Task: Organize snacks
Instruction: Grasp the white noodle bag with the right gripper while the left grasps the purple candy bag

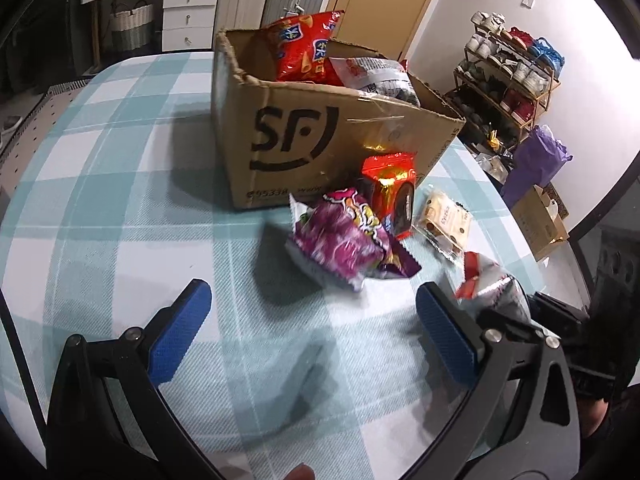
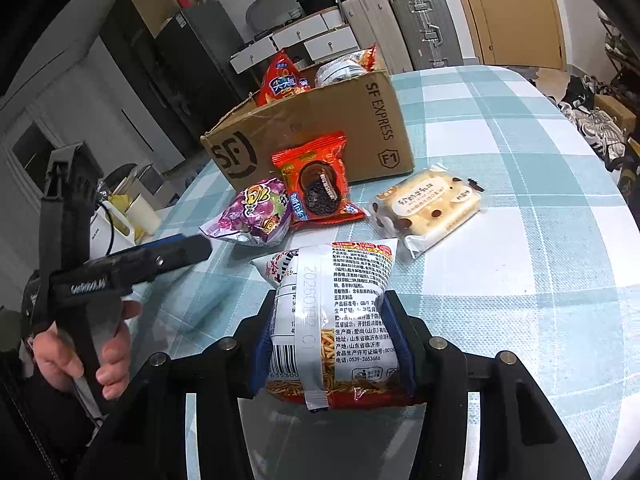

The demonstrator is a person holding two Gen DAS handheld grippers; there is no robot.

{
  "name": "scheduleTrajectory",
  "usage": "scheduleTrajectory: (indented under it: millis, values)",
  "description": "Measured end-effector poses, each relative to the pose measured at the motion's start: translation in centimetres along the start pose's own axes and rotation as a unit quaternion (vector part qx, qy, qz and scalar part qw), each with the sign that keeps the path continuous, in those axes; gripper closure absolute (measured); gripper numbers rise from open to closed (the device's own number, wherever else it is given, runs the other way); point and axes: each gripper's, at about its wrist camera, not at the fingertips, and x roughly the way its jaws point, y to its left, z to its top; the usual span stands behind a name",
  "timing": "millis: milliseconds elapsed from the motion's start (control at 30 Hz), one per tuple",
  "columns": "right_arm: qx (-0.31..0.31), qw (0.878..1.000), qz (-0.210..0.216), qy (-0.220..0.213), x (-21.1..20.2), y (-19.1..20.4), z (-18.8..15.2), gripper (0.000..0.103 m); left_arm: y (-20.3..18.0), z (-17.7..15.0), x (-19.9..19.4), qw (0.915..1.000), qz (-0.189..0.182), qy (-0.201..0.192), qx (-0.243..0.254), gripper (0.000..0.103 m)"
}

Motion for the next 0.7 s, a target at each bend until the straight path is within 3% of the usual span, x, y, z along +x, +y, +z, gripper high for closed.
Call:
scheduleTrajectory:
  millis: [467,700]
  values:
    - [-0.005,1.0,-0.004,-0.007,-0.5,-0.5,0.1,0.053,-0.3,3.0,4.2,0.9998,0.007,0.015,-0.009,0.001]
    - [0.001,1.0,-0.004,-0.008,-0.4,-0.8,0.0,0.052,-0.2,3.8,5.9,0.9996,-0.009,0.023,-0.015,0.005]
